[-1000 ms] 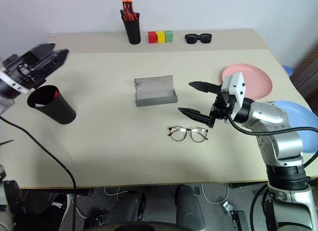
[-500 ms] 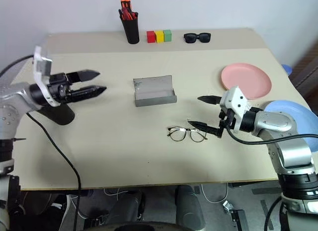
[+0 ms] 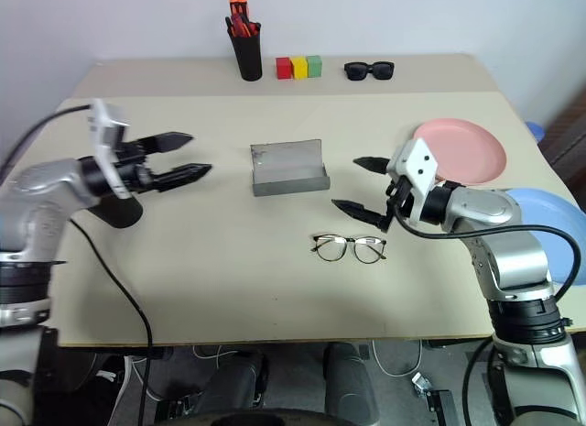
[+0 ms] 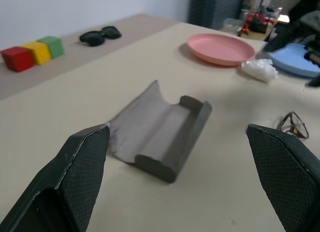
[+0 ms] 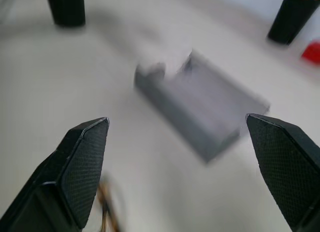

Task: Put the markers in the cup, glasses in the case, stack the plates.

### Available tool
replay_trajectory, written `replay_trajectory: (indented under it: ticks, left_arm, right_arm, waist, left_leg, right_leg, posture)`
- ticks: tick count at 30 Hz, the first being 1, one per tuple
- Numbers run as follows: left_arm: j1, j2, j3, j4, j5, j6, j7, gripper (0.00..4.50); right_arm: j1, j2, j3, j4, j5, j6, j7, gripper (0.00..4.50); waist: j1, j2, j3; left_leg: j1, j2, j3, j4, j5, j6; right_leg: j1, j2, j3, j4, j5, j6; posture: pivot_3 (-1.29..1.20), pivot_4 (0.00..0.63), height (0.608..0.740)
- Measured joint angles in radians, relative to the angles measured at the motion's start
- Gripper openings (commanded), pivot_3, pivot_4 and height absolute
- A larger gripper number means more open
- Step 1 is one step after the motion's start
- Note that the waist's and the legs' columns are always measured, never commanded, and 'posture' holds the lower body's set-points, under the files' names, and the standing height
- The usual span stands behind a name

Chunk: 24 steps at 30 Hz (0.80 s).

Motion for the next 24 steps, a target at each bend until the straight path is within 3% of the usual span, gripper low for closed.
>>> replay_trajectory:
  ticks: [3,6,12,19,22,24]
  left_arm:
    - [-0.061,-0.109,-0.116,0.101,0.115,-0.074,0.05,4.44]
    - [-0.139,-0.159,-0.194,0.223,0.212,-0.126,0.054,4.44]
    - [-0.33,-0.284,-0.265,0.49,0.336,-0.211,0.054,4.44]
    - [-0.38,-0.376,-0.334,0.697,0.415,-0.258,-0.037,4.44]
    - [-0.413,-0.401,-0.336,0.773,0.457,-0.287,-0.036,3.69]
    - [-0.43,-0.417,-0.337,0.806,0.483,-0.304,-0.029,2.69]
  right_arm:
    - [-0.008,0.001,-0.018,0.001,0.04,-0.002,0.028,4.5]
    - [0.033,-0.028,-0.024,0.002,0.037,-0.009,0.053,4.5]
    - [0.058,-0.04,-0.062,-0.007,0.046,-0.002,0.044,4.5]
    - [0.092,-0.048,-0.081,-0.029,0.047,0.008,0.025,4.5]
    - [0.093,-0.048,-0.081,-0.044,0.047,0.008,0.016,4.5]
    - [0.094,-0.048,-0.081,-0.046,0.047,0.008,0.01,4.5]
  waist:
    - [0.005,0.0,0.0]
    - [0.004,0.0,0.0]
    - [-0.008,0.0,0.0]
    - [-0.014,0.0,0.0]
    - [-0.01,0.0,0.0]
    - [-0.01,0.0,0.0]
  left_leg:
    - [0.001,0.0,0.0,0.0,0.0,0.0]
    - [0.0,0.001,0.0,-0.001,0.0,0.0]
    - [0.0,0.0,0.001,0.0,0.0,0.0]
    - [0.001,0.0,0.001,0.0,0.0,0.001]
    - [0.0,0.0,0.001,0.0,0.0,0.001]
    - [0.0,0.0,0.001,0.0,0.0,0.001]
  right_leg:
    - [0.0,0.001,0.0,0.0,0.0,0.0]
    - [-0.001,0.001,0.0,0.0,0.0,0.0]
    - [0.0,0.001,0.0,0.0,0.0,0.0]
    - [-0.001,0.001,0.0,0.0,0.0,0.0]
    - [0.0,0.001,0.0,0.0,0.0,0.001]
    - [0.0,0.001,0.0,0.0,0.0,0.001]
  posture:
    - [0.0,0.15,0.74]
    - [0.0,0.15,0.74]
    - [0.0,0.15,0.74]
    - [0.0,0.15,0.74]
    - [0.0,0.15,0.74]
    - [0.0,0.15,0.74]
